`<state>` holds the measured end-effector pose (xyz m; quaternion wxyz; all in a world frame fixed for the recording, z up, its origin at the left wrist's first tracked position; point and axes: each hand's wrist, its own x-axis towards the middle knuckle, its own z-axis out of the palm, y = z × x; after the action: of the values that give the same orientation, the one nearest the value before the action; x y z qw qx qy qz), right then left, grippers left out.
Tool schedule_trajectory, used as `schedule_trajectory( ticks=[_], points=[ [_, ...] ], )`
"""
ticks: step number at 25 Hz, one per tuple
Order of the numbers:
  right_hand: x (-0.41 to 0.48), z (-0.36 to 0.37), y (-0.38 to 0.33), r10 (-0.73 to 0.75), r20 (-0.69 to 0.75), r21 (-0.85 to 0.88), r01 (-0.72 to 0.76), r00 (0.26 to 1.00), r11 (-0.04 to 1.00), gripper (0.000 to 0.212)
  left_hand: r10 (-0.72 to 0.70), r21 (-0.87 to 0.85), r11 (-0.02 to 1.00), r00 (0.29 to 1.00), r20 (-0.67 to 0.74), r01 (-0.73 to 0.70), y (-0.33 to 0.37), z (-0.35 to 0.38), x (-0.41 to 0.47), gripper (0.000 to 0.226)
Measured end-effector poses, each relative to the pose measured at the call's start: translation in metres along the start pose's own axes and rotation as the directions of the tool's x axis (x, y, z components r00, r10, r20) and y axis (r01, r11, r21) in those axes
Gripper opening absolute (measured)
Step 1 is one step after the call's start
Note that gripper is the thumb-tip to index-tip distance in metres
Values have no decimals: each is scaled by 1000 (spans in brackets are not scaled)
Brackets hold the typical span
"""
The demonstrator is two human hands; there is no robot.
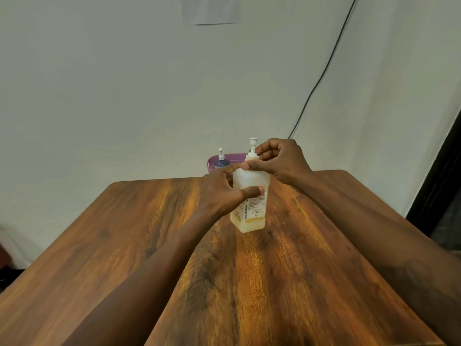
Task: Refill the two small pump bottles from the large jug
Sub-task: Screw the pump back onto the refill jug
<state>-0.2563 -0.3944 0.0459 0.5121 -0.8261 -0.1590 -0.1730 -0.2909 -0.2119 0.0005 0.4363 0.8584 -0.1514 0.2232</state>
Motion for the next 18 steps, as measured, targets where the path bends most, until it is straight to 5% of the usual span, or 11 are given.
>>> schedule_trajectory(
  ticks=[5, 13, 18],
  points=[
    [7, 8, -6, 104, -45, -140, -109, 994, 984, 63, 40, 132, 991, 998, -39, -34, 3, 1, 4, 70],
    [6, -5, -2, 19, 235, 179, -63, 972, 982, 41, -43, -25, 999, 997, 60, 45, -6, -10, 12, 71],
    [6, 0, -4, -9, 86, 117, -1, 996, 993, 44, -47, -92, 994, 998, 50, 51, -4, -10, 12, 66]
  ],
)
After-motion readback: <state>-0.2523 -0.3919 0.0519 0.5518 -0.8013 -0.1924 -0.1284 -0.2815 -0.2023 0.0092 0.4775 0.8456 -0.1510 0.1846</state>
